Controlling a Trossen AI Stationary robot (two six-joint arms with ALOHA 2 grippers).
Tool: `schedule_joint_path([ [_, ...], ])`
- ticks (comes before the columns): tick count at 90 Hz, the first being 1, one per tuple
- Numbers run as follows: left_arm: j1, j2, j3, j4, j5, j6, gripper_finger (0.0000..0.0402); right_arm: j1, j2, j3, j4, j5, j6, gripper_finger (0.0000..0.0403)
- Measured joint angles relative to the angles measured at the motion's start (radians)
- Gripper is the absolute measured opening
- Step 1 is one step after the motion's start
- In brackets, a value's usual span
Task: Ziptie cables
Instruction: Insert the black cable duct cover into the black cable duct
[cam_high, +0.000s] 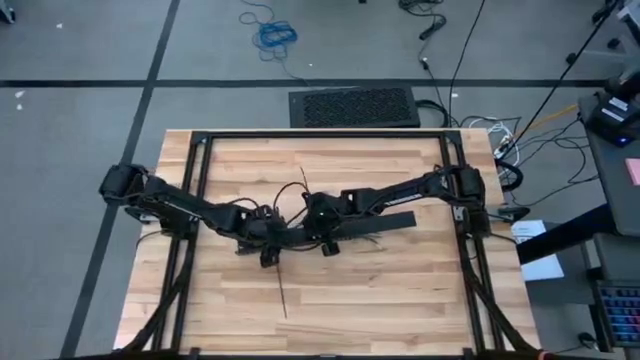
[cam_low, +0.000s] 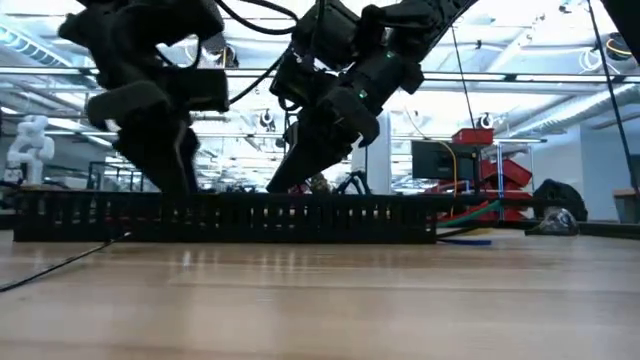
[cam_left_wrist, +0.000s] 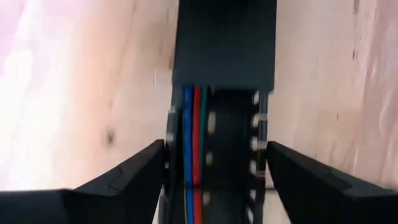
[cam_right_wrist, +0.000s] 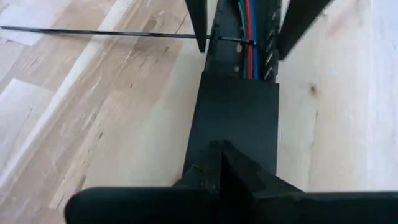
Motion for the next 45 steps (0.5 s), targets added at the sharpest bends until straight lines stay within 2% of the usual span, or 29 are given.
schedule_joint_path([
  [21, -0.050, 0.001, -0.059, 0.008, -0.042, -0.079, 0.0270, 0.000, 0.000, 0.000, 0.000, 0.001, 0.000, 0.0000],
  [36, -0.061, 0.001, -0.106, 0.082, -0.060, -0.093, 0.0236, 0.000, 0.000, -0.002, 0.013, -0.002, 0.008, 0.0000],
  [45, -0.061, 0.015, -0.129, 0.134, -0.063, -0.081, 0.0218, 0.006, 0.016, -0.003, 0.097, -0.050, 0.009, 0.0000],
])
